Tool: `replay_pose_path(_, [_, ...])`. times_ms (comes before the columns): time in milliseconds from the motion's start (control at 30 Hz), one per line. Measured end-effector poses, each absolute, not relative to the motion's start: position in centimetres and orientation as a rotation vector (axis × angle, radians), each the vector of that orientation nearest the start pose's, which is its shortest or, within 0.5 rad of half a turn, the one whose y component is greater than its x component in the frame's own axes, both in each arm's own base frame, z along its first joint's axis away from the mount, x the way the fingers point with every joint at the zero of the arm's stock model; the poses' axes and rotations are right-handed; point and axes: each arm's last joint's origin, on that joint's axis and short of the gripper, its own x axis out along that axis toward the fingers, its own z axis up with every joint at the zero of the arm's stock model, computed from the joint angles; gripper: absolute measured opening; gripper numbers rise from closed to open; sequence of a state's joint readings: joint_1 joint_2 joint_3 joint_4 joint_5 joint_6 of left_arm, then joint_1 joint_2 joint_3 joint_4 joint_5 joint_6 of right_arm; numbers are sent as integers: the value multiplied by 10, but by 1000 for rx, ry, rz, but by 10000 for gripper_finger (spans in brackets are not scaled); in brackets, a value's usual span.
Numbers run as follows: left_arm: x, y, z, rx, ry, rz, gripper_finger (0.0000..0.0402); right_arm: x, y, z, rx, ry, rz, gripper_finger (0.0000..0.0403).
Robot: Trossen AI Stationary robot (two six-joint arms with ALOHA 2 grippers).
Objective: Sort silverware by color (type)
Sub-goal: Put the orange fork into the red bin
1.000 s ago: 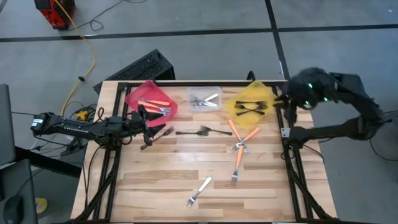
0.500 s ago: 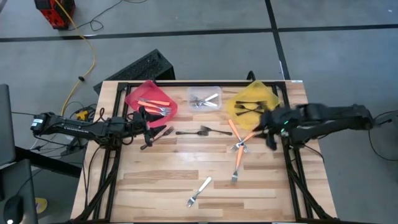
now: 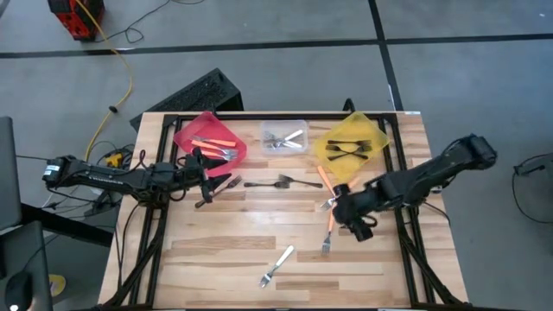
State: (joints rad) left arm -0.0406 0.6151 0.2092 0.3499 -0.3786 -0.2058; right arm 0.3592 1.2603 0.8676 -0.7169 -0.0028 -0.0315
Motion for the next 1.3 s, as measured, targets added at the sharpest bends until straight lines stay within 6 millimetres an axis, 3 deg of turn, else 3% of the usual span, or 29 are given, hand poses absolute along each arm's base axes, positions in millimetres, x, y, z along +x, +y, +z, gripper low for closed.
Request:
replay_pose_path(233, [148, 5, 209, -192, 23, 343, 233, 243, 103, 210, -531, 1272, 510, 263])
replay_pose_path(633, [148, 5, 209, -192, 23, 344, 233, 271, 111, 155, -785, 1440, 577, 256])
replay_pose_path(933, [148, 5, 206, -187, 48, 347, 233, 278, 106, 142, -752, 1457, 604, 235])
replay_pose_path(1033, [148, 5, 206, -187, 48, 347, 233, 280, 104, 142, -742, 1445, 599, 204])
replay_pose_path(1233, [148, 5, 206, -183, 48, 347, 233, 282, 100, 140, -706, 1440, 593, 85])
replay_pose_path(1300, [148, 5, 206, -181, 48, 347, 233, 282, 98, 140, -693, 1437, 581, 66])
